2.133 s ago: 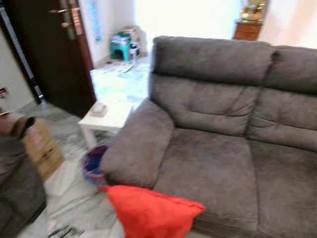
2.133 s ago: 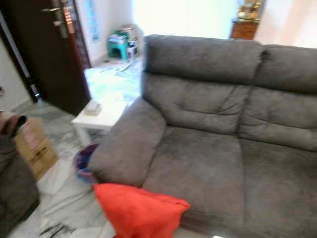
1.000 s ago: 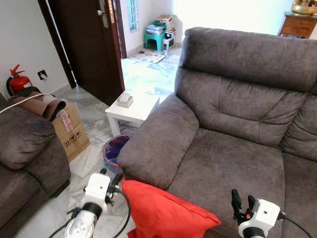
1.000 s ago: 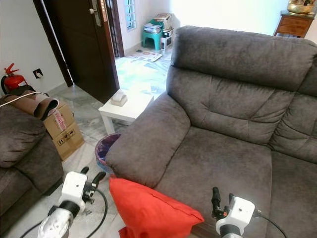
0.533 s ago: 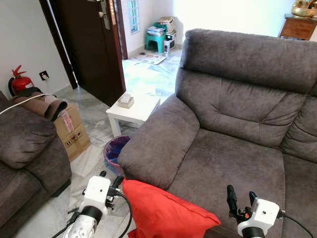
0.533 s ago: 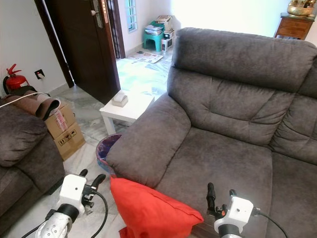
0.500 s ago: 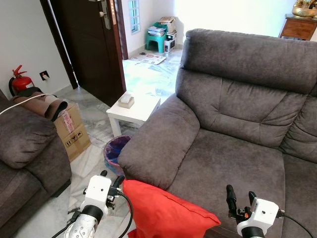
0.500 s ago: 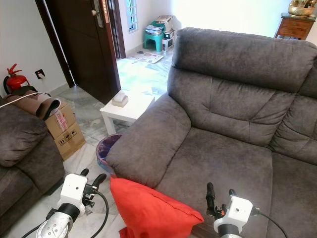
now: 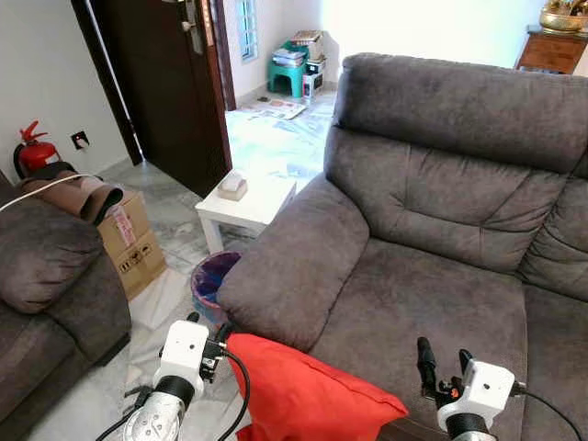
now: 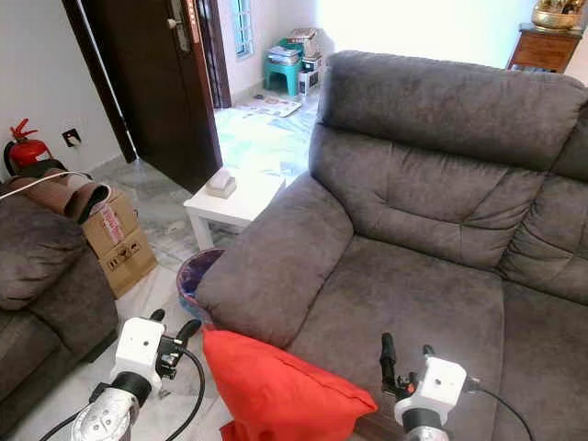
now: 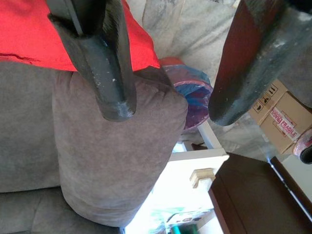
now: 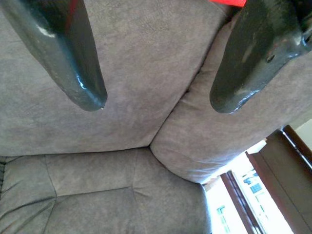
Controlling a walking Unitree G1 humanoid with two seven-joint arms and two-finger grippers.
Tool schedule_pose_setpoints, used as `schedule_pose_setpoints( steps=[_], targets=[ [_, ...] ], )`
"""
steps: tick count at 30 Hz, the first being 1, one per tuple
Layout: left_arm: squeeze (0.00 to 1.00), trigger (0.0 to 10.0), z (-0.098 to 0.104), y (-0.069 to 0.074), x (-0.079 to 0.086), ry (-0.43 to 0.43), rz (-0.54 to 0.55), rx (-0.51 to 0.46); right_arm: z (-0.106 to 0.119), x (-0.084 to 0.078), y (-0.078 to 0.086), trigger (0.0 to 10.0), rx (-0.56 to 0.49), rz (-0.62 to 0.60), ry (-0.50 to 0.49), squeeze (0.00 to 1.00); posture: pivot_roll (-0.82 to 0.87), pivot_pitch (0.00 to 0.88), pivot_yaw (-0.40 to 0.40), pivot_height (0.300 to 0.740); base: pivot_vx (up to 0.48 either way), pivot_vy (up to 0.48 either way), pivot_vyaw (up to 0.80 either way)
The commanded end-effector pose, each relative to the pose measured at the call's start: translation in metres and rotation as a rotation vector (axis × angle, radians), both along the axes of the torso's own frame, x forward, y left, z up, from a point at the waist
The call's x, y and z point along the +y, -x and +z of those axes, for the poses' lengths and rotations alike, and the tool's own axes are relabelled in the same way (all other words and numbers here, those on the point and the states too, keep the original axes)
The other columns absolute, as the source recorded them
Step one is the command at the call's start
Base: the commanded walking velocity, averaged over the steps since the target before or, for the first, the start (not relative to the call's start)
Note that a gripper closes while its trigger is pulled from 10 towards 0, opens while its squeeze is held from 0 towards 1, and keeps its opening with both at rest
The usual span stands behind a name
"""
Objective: Move the pillow to the sofa from floor
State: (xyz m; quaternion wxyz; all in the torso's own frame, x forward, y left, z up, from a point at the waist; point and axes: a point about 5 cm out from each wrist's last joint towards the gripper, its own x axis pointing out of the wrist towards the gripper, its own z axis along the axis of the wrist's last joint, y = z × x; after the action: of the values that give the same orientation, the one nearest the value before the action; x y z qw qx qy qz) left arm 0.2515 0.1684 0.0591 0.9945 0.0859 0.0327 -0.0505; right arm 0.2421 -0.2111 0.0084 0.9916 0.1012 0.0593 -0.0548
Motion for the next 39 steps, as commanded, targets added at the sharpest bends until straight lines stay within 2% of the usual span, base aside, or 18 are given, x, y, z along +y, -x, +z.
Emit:
schedule_pose_setpoints(
  steps=[1, 8, 11, 14, 21, 35, 39],
  targets=[
    [0.0, 10.0, -0.002, -0.002, 0.003, 0.012, 0.015, 0.007, 0.0, 0.001, 0.001, 10.0, 0.008, 0.003, 0.002, 0.0, -0.02, 0.045, 0.026, 0.74, 0.0, 0.0, 0.0],
    [0.0, 10.0, -0.007, -0.003, 0.006, 0.016, 0.032, 0.022, -0.004, 0.002, 0.002, 10.0, 0.046, 0.009, 0.008, 0.0, -0.02, 0.054, 0.028, 0.74, 0.0, 0.0, 0.0],
    [0.0, 10.0, -0.008, -0.004, 0.007, 0.017, 0.035, 0.024, -0.007, 0.004, 0.001, 10.0, 0.073, 0.006, -0.018, 0.0, -0.02, 0.057, 0.028, 0.725, 0.0, 0.0, 0.0],
    [0.0, 10.0, -0.01, -0.004, 0.008, 0.015, 0.042, 0.028, -0.008, 0.004, 0.001, 10.0, 0.086, 0.018, 0.0, 0.0, -0.02, 0.057, 0.029, 0.715, 0.0, 0.0, 0.0],
    [0.0, 10.0, -0.013, -0.005, 0.009, 0.013, 0.046, 0.032, -0.005, 0.007, 0.001, 10.0, 0.047, 0.028, -0.003, 0.0, -0.02, 0.057, 0.027, 0.715, 0.0, 0.0, 0.0],
    [0.0, 10.0, -0.017, -0.006, 0.011, 0.006, 0.05, 0.03, -0.004, 0.011, -0.001, 10.0, 0.051, 0.057, 0.005, 0.0, -0.02, 0.058, 0.026, 0.7, 0.0, 0.0, 0.0],
    [0.0, 10.0, -0.017, -0.006, 0.013, 0.002, 0.058, 0.025, -0.002, 0.014, -0.001, 10.0, 0.018, 0.073, -0.01, 0.0, -0.01, 0.058, 0.027, 0.7, 0.0, 0.0, 0.0]
  ],
)
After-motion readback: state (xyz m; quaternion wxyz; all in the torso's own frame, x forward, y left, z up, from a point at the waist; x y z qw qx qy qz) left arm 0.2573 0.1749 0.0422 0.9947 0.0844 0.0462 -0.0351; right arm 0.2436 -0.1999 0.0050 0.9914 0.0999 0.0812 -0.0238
